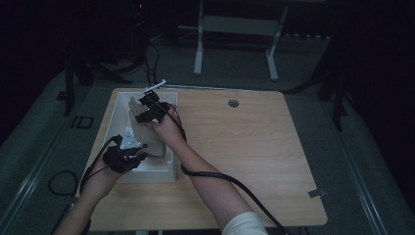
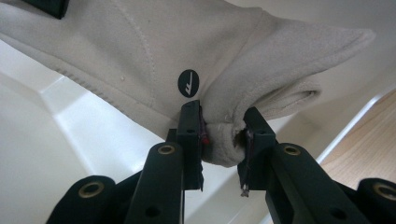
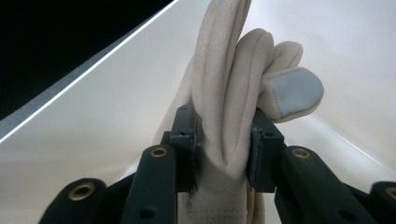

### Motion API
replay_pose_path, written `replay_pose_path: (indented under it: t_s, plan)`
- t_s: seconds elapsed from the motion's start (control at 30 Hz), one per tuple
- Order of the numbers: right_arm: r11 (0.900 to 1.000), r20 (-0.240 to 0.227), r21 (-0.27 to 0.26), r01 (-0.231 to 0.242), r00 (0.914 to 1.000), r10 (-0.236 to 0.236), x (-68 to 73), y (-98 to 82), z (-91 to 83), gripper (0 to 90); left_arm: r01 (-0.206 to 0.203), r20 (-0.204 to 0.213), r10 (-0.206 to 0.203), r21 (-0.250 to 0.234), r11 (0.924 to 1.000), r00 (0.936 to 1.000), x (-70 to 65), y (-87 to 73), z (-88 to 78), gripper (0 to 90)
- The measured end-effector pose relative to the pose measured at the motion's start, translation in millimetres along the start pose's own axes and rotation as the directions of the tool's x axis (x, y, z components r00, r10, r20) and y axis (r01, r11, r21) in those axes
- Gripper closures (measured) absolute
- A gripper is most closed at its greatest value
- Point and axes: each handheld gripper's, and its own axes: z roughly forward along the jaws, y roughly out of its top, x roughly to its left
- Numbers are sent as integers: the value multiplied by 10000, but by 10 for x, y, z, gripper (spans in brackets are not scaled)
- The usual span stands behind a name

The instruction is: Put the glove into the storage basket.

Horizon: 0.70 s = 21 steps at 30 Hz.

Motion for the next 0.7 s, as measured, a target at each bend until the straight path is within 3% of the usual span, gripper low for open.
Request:
replay_pose_path:
  t_s: [0.13, 0.43, 0.53, 0.63, 0.7]
  plan:
    - [10000, 64, 41, 22, 10000, -22, -9, 13, 26, 683, 110, 16, -110, -130, 9999, 9999, 11, -14, 14, 732]
    - [9971, 198, 757, -108, 9998, 94, 42, 27, 151, 678, 414, 281, -411, -79, 9991, 9988, 14, -109, 78, 721]
    - [9964, 507, 842, 71, 9986, -114, 73, 31, 190, 668, 569, 249, -566, -105, 9983, 9981, 28, -151, 89, 714]
    - [9924, 1017, 1225, -109, 9948, -17, 59, 39, 245, 540, 768, 568, -794, 473, 9959, 9952, 30, -176, 151, 572]
    - [9950, 1475, 997, -5, 9890, -143, 57, 42, 230, 453, 548, 50, -552, 595, 9967, 9985, -20, -193, 190, 462]
